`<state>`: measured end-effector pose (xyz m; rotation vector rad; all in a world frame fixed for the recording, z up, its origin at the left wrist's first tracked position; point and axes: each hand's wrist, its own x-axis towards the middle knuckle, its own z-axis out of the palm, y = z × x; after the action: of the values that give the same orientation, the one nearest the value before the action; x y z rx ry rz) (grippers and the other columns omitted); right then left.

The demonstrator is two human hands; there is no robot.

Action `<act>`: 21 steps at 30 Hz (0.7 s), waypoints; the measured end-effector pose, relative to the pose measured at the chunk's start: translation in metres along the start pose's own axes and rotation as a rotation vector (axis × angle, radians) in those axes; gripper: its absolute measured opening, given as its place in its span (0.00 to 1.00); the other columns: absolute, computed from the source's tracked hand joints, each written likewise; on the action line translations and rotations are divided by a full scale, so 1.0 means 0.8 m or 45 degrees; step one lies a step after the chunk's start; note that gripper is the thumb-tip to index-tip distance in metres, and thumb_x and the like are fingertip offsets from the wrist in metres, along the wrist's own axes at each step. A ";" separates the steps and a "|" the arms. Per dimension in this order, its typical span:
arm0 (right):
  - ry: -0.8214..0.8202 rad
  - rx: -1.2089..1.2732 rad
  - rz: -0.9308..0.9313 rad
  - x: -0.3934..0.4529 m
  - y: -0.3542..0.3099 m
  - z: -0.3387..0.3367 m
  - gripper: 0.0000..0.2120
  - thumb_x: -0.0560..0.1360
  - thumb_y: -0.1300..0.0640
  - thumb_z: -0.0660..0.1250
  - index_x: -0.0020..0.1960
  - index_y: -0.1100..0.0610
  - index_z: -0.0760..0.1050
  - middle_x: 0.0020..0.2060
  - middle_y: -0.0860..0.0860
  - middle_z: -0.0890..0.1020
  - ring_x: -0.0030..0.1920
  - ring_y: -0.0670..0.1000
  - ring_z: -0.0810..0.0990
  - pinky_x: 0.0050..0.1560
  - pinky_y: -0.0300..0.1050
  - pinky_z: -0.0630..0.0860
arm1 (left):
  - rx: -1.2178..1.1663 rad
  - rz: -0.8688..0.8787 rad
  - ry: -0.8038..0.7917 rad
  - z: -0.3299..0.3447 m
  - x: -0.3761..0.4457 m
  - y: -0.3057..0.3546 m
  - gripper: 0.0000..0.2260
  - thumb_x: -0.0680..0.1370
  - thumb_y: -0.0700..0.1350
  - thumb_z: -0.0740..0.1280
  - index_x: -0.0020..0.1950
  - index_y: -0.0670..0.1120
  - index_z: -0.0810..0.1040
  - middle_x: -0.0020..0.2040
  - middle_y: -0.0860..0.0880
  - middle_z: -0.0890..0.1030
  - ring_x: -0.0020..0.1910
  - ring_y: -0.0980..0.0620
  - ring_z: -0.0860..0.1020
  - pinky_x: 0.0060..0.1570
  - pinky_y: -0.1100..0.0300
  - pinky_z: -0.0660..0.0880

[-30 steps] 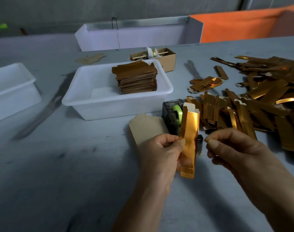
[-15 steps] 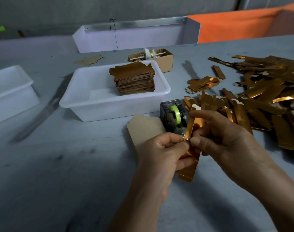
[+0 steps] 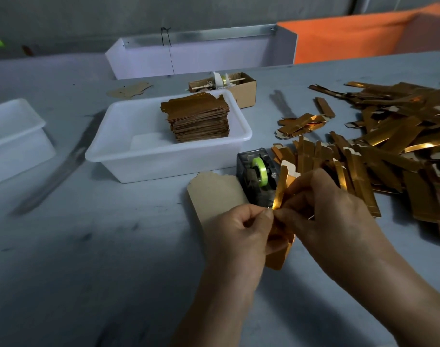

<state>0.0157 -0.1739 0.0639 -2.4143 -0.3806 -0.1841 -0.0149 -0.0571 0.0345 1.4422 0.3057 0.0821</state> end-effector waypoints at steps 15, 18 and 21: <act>-0.100 0.291 0.135 -0.002 0.011 -0.003 0.18 0.60 0.33 0.58 0.43 0.43 0.70 0.34 0.43 0.78 0.36 0.39 0.77 0.35 0.30 0.70 | 0.189 0.335 0.277 0.009 -0.008 -0.002 0.07 0.77 0.43 0.69 0.40 0.51 0.81 0.38 0.49 0.84 0.39 0.48 0.83 0.41 0.52 0.82; -0.189 0.711 0.262 -0.002 0.012 0.004 0.19 0.59 0.38 0.66 0.45 0.48 0.76 0.37 0.46 0.82 0.40 0.43 0.81 0.38 0.34 0.76 | 0.090 0.202 0.172 0.005 -0.006 0.003 0.06 0.78 0.43 0.67 0.43 0.50 0.82 0.38 0.52 0.85 0.39 0.51 0.85 0.39 0.58 0.82; -0.183 0.846 0.316 0.002 0.012 0.011 0.08 0.67 0.51 0.69 0.43 0.53 0.77 0.34 0.51 0.79 0.39 0.49 0.81 0.40 0.39 0.73 | 0.066 0.141 0.067 -0.003 -0.005 0.009 0.06 0.78 0.44 0.66 0.45 0.48 0.82 0.39 0.53 0.85 0.37 0.54 0.84 0.36 0.64 0.80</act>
<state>0.0207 -0.1750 0.0520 -1.7955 -0.1635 0.2014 -0.0185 -0.0547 0.0422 1.5099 0.2728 0.2033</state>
